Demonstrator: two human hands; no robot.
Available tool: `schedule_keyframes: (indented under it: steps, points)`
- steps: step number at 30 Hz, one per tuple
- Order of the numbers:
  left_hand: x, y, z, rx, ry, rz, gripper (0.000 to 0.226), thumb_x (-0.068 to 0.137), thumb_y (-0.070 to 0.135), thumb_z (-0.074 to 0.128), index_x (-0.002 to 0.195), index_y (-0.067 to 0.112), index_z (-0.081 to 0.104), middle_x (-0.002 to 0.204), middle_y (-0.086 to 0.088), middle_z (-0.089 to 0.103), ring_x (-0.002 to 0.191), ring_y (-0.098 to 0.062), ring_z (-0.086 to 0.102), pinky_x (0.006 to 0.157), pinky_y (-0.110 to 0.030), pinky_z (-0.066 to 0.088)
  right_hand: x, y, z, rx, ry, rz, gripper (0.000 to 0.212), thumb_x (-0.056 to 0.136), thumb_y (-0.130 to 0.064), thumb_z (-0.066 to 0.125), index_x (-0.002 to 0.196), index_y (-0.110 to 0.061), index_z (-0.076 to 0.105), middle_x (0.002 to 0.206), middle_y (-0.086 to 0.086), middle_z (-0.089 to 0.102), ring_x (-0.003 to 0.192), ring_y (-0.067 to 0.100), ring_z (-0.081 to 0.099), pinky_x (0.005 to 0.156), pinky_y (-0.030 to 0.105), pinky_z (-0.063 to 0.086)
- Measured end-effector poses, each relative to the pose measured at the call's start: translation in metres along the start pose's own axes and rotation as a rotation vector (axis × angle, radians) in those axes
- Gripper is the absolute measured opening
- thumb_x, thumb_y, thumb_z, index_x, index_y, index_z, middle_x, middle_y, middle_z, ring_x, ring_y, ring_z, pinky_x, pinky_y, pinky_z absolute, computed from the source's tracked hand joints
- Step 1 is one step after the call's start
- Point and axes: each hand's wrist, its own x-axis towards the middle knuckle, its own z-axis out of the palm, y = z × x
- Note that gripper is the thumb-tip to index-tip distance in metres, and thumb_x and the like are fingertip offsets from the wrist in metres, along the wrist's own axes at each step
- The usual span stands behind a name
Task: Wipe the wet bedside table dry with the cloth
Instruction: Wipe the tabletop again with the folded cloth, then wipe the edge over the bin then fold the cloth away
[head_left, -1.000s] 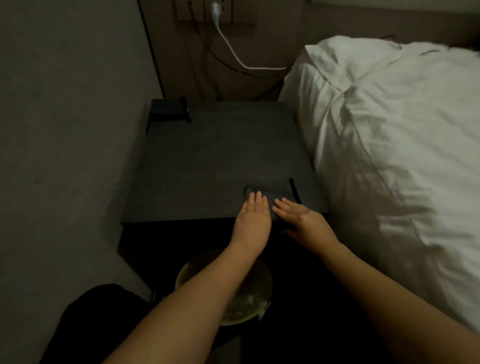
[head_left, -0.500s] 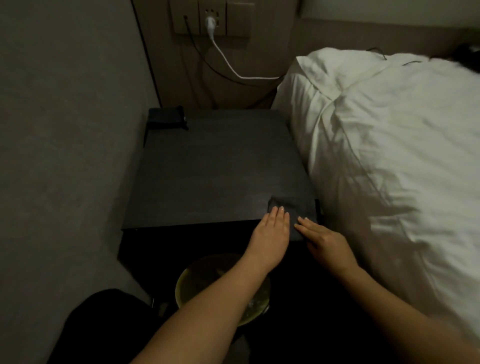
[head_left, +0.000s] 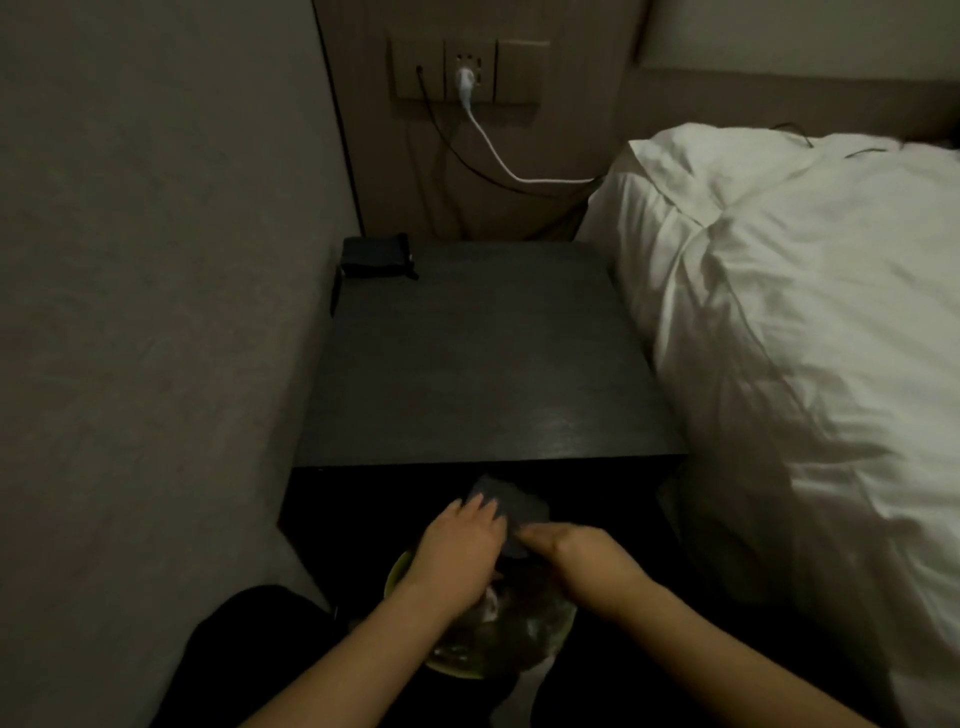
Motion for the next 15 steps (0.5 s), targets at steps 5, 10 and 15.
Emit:
schedule_keyframes:
  steps: [5,10,15]
  points:
    - [-0.001,-0.014,0.017,-0.047,-0.036,-0.066,0.057,0.09,0.009,0.049,0.145,0.01,0.032,0.155,-0.009,0.029,0.143,-0.024,0.025,0.117,-0.033,0.016,0.023,-0.011,0.006,0.028,-0.207,0.097,0.042,0.091,-0.021,0.044,0.133,-0.023,0.047,0.139,0.0,0.052,0.124,0.017,0.05,0.103,0.03,0.042]
    - [0.005,-0.023,0.014,-0.076,-0.006,-0.081,0.048,0.088,0.011,0.052,0.135,0.013,0.046,0.14,-0.007,0.049,0.128,-0.024,0.046,0.107,-0.034,0.037,0.045,-0.014,-0.005,-0.072,-0.422,0.129,0.031,0.091,-0.02,0.045,0.121,-0.021,0.056,0.12,0.009,0.063,0.103,0.027,0.062,0.088,0.039,0.052]
    - [-0.008,-0.029,0.002,-0.776,0.163,-0.505,0.046,0.091,0.008,0.044,0.137,0.012,0.044,0.122,-0.001,0.058,0.114,-0.019,0.054,0.091,-0.026,0.045,0.049,-0.011,-0.035,0.064,-0.197,0.213,0.037,0.087,-0.016,0.049,0.122,-0.024,0.056,0.121,0.003,0.064,0.108,0.022,0.06,0.092,0.037,0.05]
